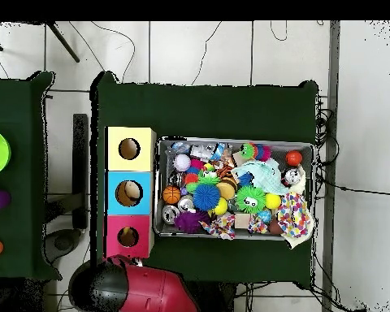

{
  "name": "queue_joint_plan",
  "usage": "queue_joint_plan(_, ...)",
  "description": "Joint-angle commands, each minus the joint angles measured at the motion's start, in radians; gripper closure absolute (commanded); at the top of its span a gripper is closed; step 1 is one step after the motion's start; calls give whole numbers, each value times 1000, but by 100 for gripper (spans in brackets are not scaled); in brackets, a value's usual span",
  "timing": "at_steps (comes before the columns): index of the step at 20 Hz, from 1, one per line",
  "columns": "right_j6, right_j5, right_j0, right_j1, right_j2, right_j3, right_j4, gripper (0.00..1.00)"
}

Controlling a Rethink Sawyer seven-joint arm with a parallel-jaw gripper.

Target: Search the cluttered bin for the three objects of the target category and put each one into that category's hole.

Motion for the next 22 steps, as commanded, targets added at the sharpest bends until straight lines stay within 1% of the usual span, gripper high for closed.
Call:
queue_joint_plan(1, 172, 22, -22, 14, -29, -112, -65, 0)
queue_joint_plan(5, 110, 9, -71, 60, 5, -163, -79, 0)
queue_joint_plan(11, 74, 50, -117, 91, 26, -232, -120, 0)
queue_joint_plan(14, 55, 57, -149, 101, 53, -245, -121, 0)
queue_joint_plan(17, 31, 53, -181, 105, 70, -240, -133, 0)
queue_joint_plan(22, 30, 103, -199, 117, 64, -273, -163, 0)
